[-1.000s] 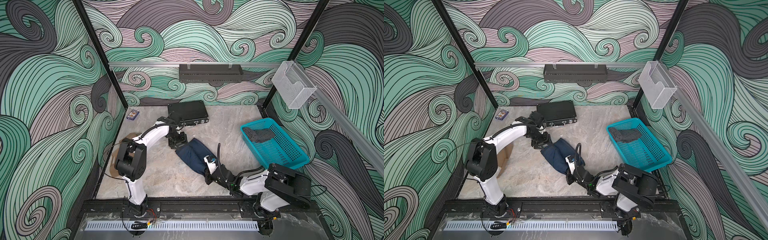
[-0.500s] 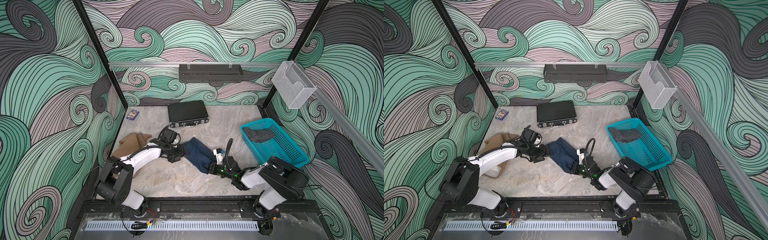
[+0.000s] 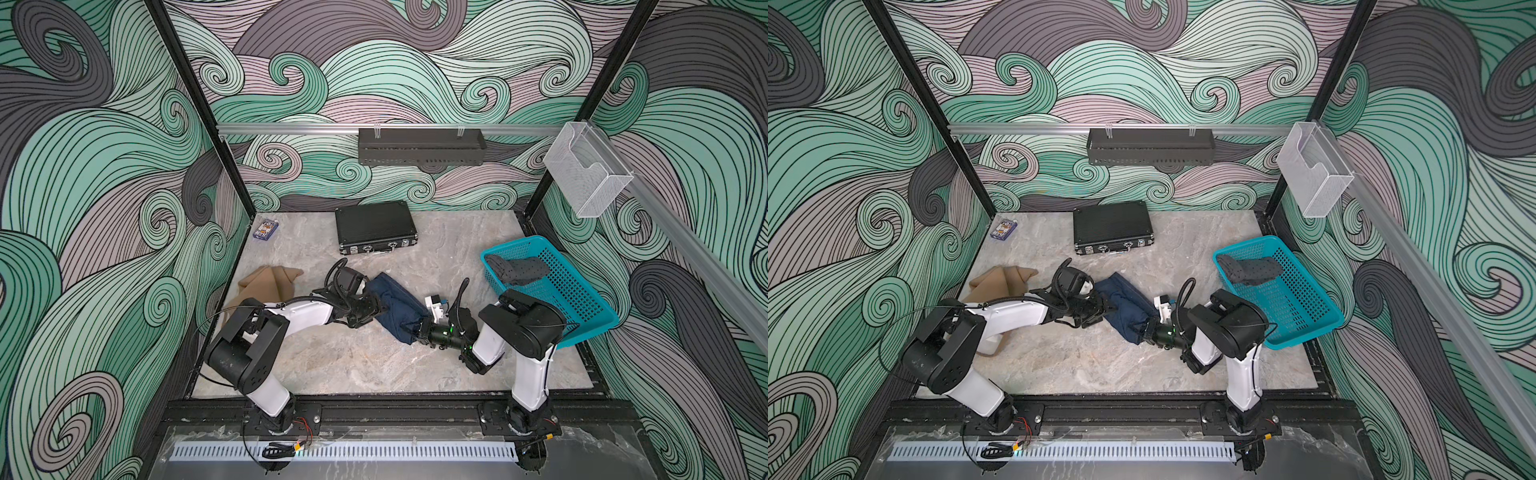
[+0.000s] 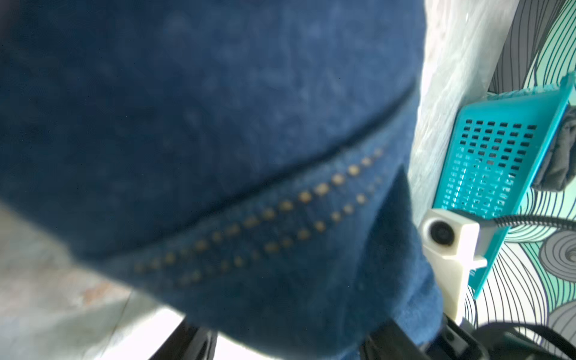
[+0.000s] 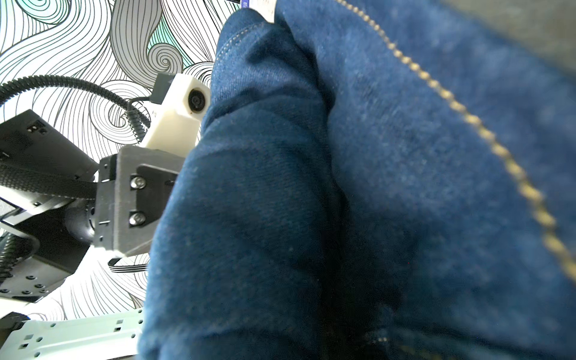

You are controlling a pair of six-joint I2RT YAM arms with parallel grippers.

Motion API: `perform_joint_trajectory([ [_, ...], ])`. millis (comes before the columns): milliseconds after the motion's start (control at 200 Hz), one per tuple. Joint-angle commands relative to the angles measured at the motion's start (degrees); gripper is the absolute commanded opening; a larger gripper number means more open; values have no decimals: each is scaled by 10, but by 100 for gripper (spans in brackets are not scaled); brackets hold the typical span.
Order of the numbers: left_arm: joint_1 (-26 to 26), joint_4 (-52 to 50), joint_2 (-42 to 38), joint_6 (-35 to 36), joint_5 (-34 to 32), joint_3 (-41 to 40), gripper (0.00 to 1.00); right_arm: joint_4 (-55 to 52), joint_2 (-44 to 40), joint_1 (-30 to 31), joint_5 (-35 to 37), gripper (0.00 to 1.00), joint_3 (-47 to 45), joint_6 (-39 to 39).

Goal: Roll up the skirts
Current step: Roll the skirt at the center of the board.

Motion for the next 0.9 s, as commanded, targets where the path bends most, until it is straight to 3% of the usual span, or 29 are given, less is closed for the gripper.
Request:
perform_joint_trajectory([
  [0, -1, 34, 43, -26, -69, -7, 58, -231, 18, 14, -33, 0, -29, 0],
  [60, -1, 44, 56, -26, -73, -3, 42, -253, 3, 13, -35, 0, -26, -12],
  [150, 0, 3, 67, -16, -96, 23, 0, -284, -22, 12, -41, 0, -23, -44],
  [280, -1, -84, 55, -2, -144, 51, 0, -405, -105, 14, -13, 27, -17, -131],
  [385, -1, -176, 33, 14, -188, 80, 0, -530, -233, 16, 44, 42, -15, -210],
  [536, 1, -254, 12, 41, -189, 100, 0, -761, -476, 46, 201, 65, 30, -345],
  [621, 1, -290, 11, 62, -170, 110, 0, -802, -581, 64, 284, 71, 39, -422],
  [701, 1, -318, 17, 89, -145, 124, 0, -777, -641, 77, 313, 98, 27, -510],
  [751, 1, -343, 23, 99, -134, 135, 0, -770, -652, 92, 321, 99, 29, -569],
  [896, 2, -403, 39, 132, -113, 171, 0, -750, -603, 149, 359, 99, 50, -635],
])
